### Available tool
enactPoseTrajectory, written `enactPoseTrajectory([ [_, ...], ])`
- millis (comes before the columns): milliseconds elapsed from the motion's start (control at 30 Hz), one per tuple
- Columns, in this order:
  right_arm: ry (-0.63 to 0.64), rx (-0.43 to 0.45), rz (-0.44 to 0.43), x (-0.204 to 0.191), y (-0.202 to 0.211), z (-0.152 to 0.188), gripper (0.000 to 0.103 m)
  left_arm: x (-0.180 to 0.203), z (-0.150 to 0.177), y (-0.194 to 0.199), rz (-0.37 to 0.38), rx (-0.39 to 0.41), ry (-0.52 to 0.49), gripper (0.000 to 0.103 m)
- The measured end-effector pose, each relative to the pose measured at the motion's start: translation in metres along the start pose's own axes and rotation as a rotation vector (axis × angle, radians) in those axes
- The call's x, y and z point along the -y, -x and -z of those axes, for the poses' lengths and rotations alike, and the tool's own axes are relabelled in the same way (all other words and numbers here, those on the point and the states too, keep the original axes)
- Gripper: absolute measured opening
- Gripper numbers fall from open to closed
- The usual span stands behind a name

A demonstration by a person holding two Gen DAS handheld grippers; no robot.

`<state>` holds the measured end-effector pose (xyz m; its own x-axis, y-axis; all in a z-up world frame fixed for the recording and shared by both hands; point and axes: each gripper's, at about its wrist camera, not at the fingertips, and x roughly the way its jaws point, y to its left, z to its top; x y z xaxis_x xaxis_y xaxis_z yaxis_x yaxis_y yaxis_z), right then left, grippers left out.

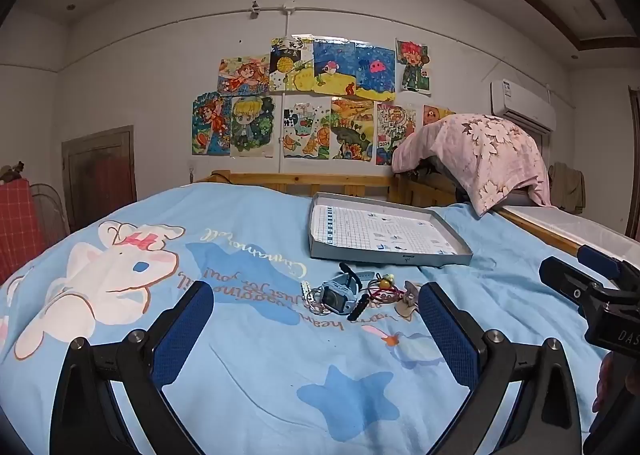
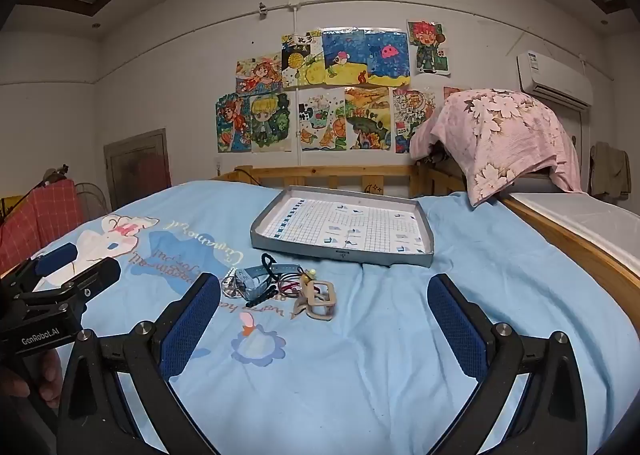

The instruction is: Organize jewelry

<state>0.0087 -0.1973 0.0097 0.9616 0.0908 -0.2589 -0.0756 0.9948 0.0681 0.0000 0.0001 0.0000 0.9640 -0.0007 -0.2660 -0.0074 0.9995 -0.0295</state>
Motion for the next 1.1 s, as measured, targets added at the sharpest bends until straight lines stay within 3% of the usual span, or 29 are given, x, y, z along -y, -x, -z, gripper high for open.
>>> enactPoseTrajectory([
  [1100, -0.003, 0.000, 0.003, 0.0024, -0.0009, 0.0004, 0.102, -0.0012, -0.0001, 0.0001, 0.004, 0.012, 0.009, 0.103],
])
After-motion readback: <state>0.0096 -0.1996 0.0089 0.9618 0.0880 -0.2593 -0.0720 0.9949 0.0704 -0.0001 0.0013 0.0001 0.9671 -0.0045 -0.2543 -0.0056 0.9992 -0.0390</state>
